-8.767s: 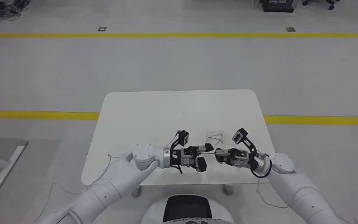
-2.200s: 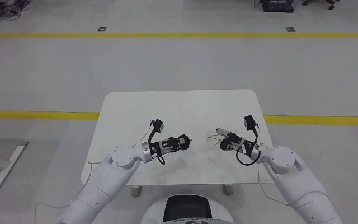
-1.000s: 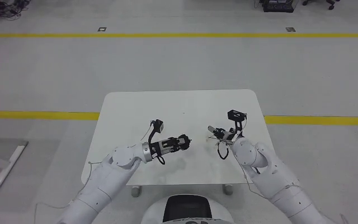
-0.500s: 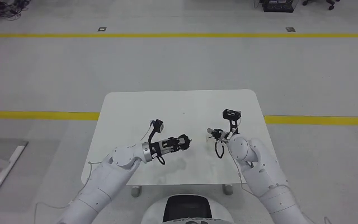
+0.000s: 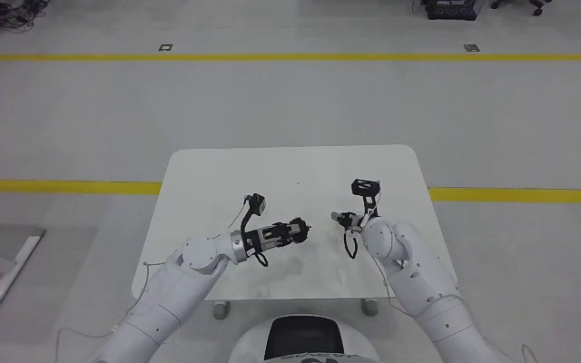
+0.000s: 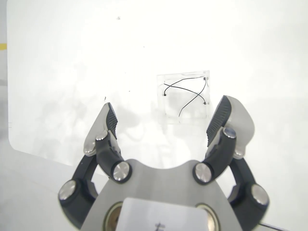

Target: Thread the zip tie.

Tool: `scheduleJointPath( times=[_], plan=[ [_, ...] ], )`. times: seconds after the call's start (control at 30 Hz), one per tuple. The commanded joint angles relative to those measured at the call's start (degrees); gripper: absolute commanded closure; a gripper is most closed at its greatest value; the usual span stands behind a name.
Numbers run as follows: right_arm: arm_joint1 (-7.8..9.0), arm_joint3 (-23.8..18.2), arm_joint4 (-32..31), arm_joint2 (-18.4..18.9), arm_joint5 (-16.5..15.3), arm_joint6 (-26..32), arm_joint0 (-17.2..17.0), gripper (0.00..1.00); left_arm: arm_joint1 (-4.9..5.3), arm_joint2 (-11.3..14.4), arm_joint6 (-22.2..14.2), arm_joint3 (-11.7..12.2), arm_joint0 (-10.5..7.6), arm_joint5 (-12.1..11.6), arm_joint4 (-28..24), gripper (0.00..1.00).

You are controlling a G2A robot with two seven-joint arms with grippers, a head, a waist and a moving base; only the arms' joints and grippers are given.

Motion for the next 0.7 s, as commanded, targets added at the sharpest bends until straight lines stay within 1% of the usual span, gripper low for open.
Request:
scheduleJointPath(
  times=[0.0,0.03,0.17,0.27,0.47,0.53,0.57,0.67],
  plan=[
    [-0.82,1.7,-0.7,-0.4,0.0,1.5,1.5,0.00,0.00,0.0,0.0,0.0,0.00,0.0,0.0,1.00],
    [-1.24,2.7,-1.3,-0.4,0.0,2.1,2.0,0.00,0.00,0.0,0.0,0.0,0.00,0.0,0.0,1.00],
    [-3.98,6.1,-4.0,0.6,0.0,4.4,3.9,0.00,0.00,0.0,0.0,0.0,0.00,0.0,0.0,1.00],
    [-5.78,6.9,-5.8,2.0,0.0,5.5,3.9,0.00,0.00,0.0,0.0,0.0,0.00,0.0,0.0,1.00],
    [-9.80,7.8,-12.5,7.0,0.0,9.8,2.9,0.00,0.00,0.0,0.0,0.0,0.00,0.0,0.0,1.00],
    [-11.29,7.4,-15.2,9.6,0.0,10.1,2.3,0.00,0.00,0.0,0.0,0.0,0.00,0.0,0.0,1.00],
    [-11.91,6.4,-16.0,11.0,0.0,9.2,1.5,0.00,0.00,0.0,0.0,0.0,0.00,0.0,0.0,1.00],
    [-11.91,6.4,-16.0,11.0,0.0,9.2,1.5,0.00,0.00,0.0,0.0,0.0,0.00,0.0,0.0,1.00]
  ],
)
